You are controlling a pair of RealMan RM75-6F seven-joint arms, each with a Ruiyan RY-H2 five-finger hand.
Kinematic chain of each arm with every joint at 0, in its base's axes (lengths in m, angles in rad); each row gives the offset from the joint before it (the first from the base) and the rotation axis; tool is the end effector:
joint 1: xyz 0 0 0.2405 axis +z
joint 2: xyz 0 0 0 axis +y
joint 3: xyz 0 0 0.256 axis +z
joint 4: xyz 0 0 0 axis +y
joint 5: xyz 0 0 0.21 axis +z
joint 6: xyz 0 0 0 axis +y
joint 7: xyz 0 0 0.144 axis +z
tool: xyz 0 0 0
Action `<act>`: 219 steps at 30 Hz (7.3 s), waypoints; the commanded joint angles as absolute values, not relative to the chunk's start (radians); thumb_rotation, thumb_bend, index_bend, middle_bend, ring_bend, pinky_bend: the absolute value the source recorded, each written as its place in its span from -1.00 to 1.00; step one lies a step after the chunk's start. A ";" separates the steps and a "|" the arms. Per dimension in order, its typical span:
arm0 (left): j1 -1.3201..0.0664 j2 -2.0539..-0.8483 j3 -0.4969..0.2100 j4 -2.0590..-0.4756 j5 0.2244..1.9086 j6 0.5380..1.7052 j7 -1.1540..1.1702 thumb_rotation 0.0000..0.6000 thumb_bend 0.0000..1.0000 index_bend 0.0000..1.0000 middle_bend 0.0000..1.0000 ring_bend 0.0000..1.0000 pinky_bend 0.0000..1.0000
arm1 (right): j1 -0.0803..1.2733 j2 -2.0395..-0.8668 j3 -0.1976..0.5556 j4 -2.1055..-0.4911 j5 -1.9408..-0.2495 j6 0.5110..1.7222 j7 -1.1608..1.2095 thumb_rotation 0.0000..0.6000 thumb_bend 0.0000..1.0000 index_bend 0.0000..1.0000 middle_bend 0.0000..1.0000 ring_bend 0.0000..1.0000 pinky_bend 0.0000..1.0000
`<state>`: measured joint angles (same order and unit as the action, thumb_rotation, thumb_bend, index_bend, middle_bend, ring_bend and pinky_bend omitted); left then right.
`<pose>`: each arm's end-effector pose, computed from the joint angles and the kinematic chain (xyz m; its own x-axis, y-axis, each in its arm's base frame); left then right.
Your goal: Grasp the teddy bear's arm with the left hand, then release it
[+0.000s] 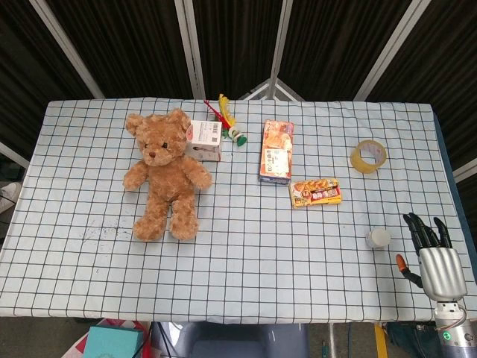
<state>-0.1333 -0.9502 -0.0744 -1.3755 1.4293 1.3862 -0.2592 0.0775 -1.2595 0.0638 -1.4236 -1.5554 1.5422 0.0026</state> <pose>-0.3635 0.2068 0.2509 0.5097 -0.0020 0.8603 0.8586 0.0642 -0.5086 -0.3243 -0.1828 0.1370 0.4356 0.0685 0.8975 -0.8974 -0.0450 0.4390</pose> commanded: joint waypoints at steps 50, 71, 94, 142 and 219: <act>-0.507 -1.123 -0.171 -1.273 1.206 0.586 -0.685 1.00 -0.65 -0.77 -0.87 -1.00 -0.96 | 0.076 -1.244 0.080 -1.443 -1.530 1.535 0.060 1.00 -0.26 -0.83 -0.77 -0.53 -0.88; -0.670 -1.390 -0.534 -1.051 1.156 0.104 -1.152 1.00 -0.73 -0.75 -0.83 -1.00 -0.96 | 0.082 -1.252 0.091 -1.411 -1.481 1.496 0.069 1.00 -0.27 -0.83 -0.77 -0.53 -0.88; -0.703 -1.500 -0.578 -0.934 1.064 0.097 -0.950 1.00 -0.04 -0.10 -0.16 -1.00 -0.86 | 0.082 -1.263 0.083 -1.409 -1.496 1.505 0.039 1.00 -0.27 -0.83 -0.77 -0.53 -0.88; -0.868 -1.494 -0.298 -0.972 0.448 0.354 -0.599 1.00 0.02 -0.02 -0.09 -0.91 -0.80 | 0.074 -1.254 0.086 -1.422 -1.483 1.501 0.078 1.00 -0.27 -0.83 -0.77 -0.53 -0.88; -0.143 -0.821 -0.237 -1.638 1.266 1.206 -0.227 1.00 -0.55 -0.91 -0.99 -1.00 -1.00 | 0.062 -1.255 0.091 -1.433 -1.506 1.544 0.059 1.00 -0.27 -0.83 -0.77 -0.53 -0.88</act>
